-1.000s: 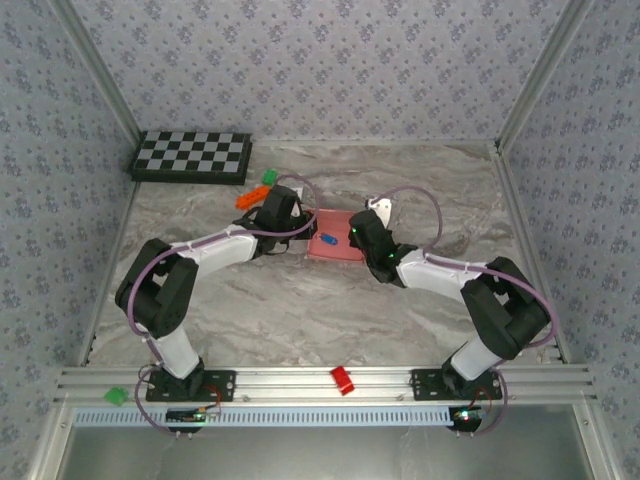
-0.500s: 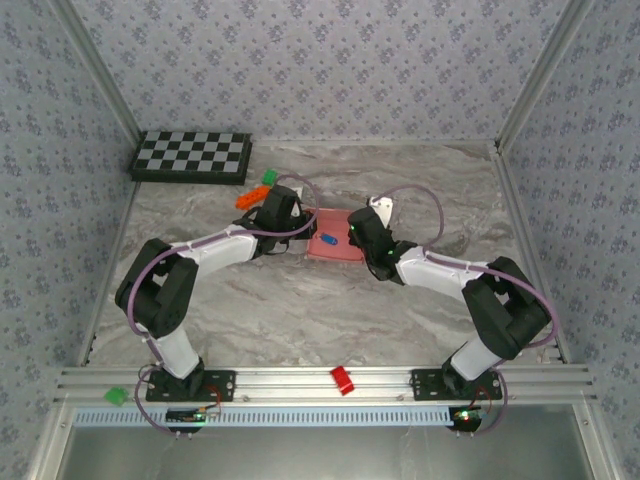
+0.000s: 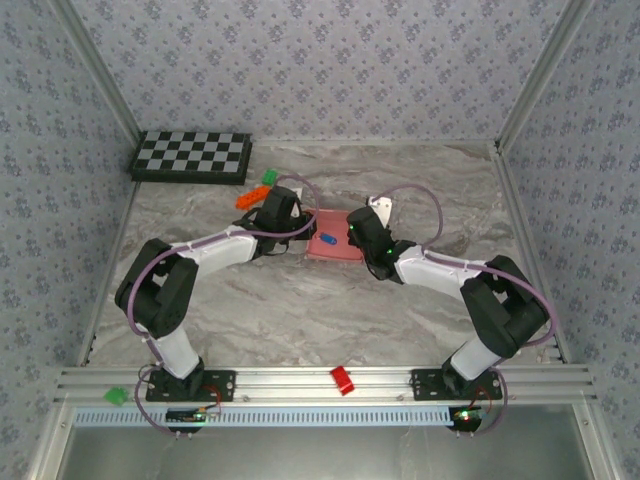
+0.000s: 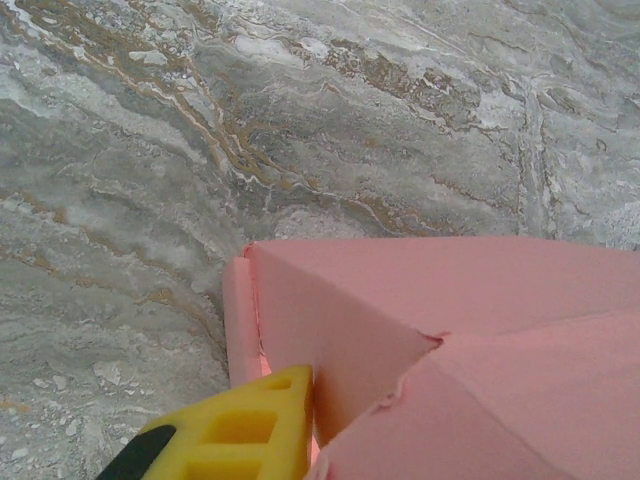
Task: Fold the paper box
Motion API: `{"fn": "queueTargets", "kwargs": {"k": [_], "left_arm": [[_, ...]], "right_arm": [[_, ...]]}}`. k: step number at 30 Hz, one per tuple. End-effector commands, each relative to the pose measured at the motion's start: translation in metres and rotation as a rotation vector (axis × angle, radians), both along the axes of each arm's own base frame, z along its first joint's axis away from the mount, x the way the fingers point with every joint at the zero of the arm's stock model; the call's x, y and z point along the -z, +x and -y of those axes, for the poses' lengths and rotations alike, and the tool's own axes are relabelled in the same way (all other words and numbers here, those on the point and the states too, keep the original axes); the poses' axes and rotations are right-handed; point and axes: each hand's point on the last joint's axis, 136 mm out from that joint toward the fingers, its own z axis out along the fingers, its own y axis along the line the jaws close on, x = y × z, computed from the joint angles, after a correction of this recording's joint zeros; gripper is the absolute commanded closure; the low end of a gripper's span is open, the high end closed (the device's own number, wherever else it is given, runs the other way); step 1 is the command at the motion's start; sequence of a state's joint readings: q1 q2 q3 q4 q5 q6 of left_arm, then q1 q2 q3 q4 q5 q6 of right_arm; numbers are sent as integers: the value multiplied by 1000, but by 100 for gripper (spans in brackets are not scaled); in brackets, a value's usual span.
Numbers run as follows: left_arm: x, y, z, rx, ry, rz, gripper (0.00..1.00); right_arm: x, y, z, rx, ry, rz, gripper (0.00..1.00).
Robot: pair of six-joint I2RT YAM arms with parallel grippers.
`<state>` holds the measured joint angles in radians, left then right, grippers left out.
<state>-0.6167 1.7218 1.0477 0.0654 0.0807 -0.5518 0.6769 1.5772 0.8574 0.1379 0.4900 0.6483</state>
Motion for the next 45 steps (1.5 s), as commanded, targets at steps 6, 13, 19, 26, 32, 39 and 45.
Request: {"fn": "queueTargets", "kwargs": {"k": [6,13,19,26,32,39,45], "left_arm": [[-4,-7,-3,-8,-17,14,84],[-2,-11,-3,-5,-27,8,84],[2,-13,-4,-8,-26,2,84],[9,-19,-9,-17,-15,-8,84],[14,-23,-13,-23,-3,-13,84],[24,-29,-18,-41,9,-27,84],[26,-32,-21,-48,14,-28,84]], "right_arm": [[7,-8,-7,-14,18,-5,79],[15,-15,-8,-23,2,-17,79],[21,-20,-9,-21,-2,-30,79],[29,-27,-9,-14,-27,-39,79],[35,-34,-9,-18,-41,-50,79],[43,-44,-10,-21,-60,-66,78],[46,-50,-10,-22,-85,-75,76]]}}
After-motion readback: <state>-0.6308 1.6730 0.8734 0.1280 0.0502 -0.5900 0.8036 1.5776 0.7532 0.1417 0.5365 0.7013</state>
